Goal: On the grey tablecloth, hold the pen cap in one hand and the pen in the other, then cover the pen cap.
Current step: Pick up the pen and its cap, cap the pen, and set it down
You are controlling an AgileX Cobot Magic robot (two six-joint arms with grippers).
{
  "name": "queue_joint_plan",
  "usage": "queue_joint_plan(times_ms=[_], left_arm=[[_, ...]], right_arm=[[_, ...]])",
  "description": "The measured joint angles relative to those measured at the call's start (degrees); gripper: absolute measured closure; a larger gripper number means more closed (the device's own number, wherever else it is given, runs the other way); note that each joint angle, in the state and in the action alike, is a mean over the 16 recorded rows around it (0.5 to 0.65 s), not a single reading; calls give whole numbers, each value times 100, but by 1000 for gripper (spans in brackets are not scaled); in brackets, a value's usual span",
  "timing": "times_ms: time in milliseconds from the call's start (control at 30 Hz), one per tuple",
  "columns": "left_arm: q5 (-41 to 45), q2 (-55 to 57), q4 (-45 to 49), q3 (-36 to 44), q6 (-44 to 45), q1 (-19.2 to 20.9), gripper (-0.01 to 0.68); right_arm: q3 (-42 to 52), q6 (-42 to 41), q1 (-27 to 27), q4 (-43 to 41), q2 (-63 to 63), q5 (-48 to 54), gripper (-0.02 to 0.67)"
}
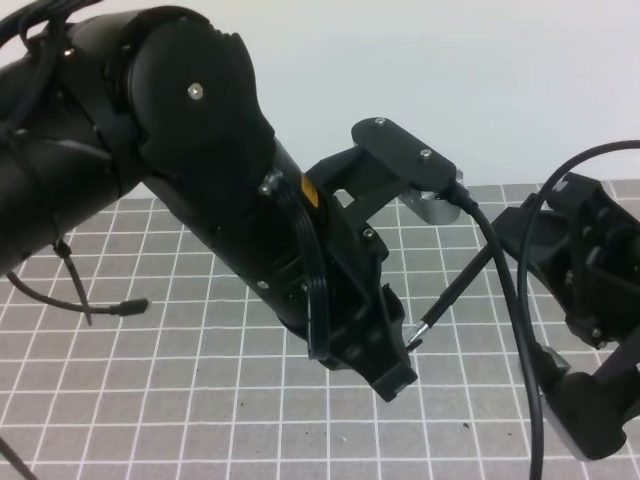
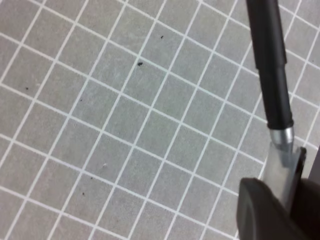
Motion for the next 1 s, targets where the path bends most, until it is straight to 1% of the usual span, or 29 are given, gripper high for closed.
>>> queue_joint_plan(times_ms=[200,400,667,1000], left_arm=[[92,0,11,-19,-67,0,588],[181,0,34,-39,-145,0,589],[171,0,59,-184,-281,0,590],[66,0,107,-351,-487,0,591]], right_arm=[[-3,8,179,-117,22,45,652],[-3,123,472,-232,32,326,652],[-3,577,756,-258,38,977,652],[-3,1235,800,-282,38,1352,652]])
